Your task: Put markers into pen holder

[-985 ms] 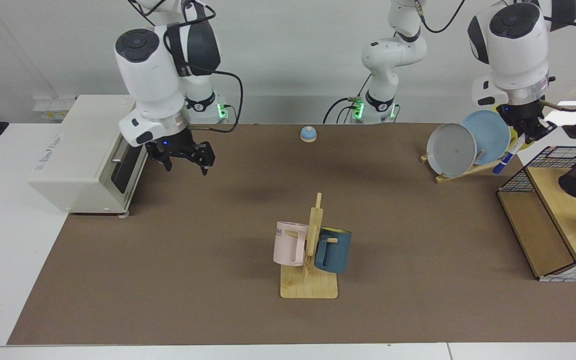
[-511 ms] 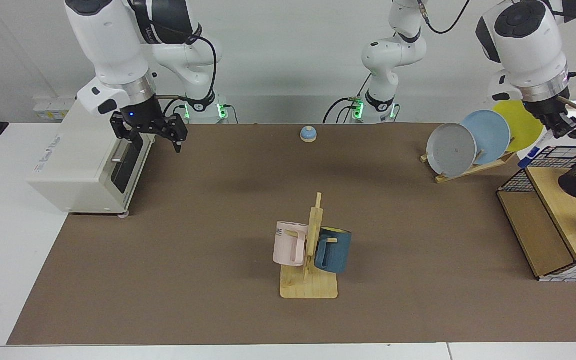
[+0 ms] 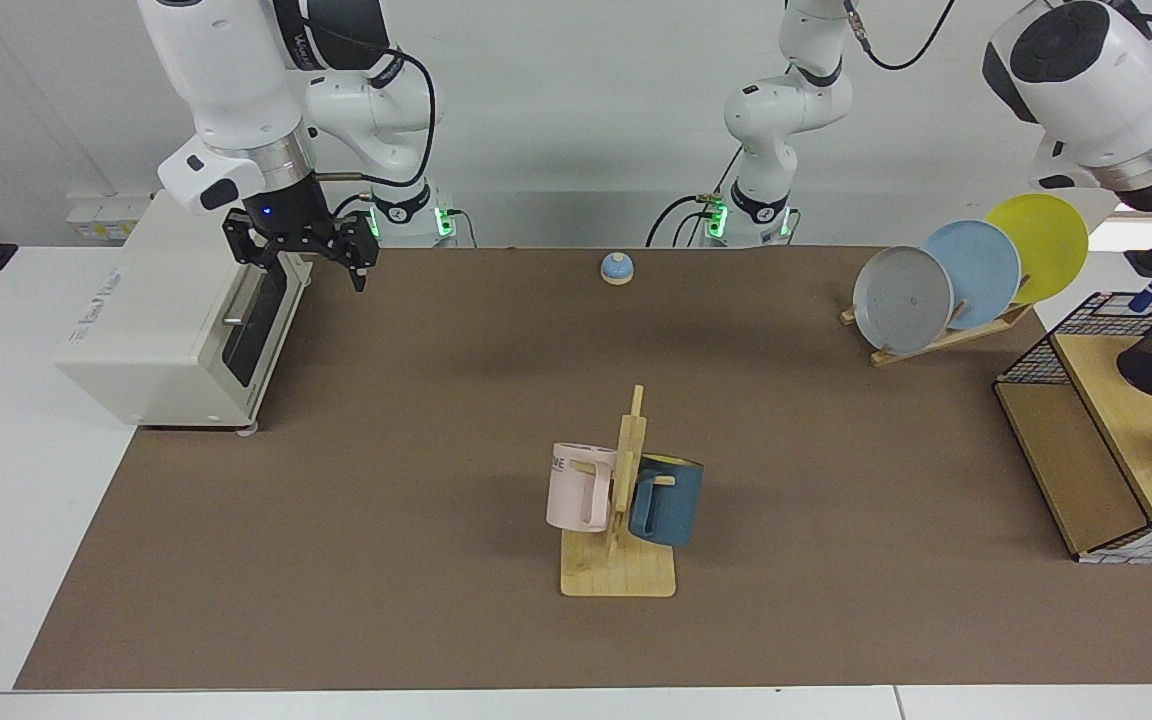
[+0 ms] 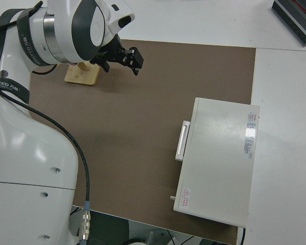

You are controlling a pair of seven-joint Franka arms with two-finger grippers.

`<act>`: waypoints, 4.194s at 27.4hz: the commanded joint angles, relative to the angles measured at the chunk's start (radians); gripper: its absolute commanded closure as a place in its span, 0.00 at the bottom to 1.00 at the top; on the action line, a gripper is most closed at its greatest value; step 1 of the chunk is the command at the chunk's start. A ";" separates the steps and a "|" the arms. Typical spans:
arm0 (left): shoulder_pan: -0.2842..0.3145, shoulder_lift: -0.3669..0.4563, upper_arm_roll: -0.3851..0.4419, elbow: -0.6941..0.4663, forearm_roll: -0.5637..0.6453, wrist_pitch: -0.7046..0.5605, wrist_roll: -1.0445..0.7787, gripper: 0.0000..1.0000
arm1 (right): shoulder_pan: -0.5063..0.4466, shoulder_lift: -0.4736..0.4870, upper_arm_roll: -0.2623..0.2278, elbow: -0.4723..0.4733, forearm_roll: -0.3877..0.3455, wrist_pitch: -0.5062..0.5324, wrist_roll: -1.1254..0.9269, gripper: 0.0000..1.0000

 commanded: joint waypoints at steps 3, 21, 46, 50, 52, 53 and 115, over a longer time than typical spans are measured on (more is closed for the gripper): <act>0.052 0.039 -0.005 0.011 0.138 0.106 0.053 1.00 | -0.008 -0.009 0.003 -0.012 0.000 0.000 -0.016 0.00; 0.125 0.078 -0.004 0.016 0.177 0.161 0.182 1.00 | -0.007 -0.009 0.003 -0.013 0.000 0.000 -0.016 0.00; 0.110 0.148 0.057 0.013 0.187 0.250 0.200 1.00 | -0.007 -0.009 0.003 -0.013 0.000 0.000 -0.016 0.00; 0.086 0.154 0.137 0.017 0.246 0.319 0.197 1.00 | -0.007 -0.009 0.003 -0.013 0.000 0.000 -0.016 0.00; 0.084 0.159 0.154 0.017 0.267 0.359 0.197 1.00 | -0.007 -0.009 0.003 -0.013 0.000 0.000 -0.016 0.00; 0.084 0.162 0.159 0.017 0.273 0.373 0.197 1.00 | -0.007 -0.009 0.003 -0.013 0.000 0.000 -0.016 0.00; 0.052 0.199 0.170 0.016 0.134 0.169 0.209 1.00 | -0.007 -0.009 0.003 -0.013 0.000 0.000 -0.016 0.00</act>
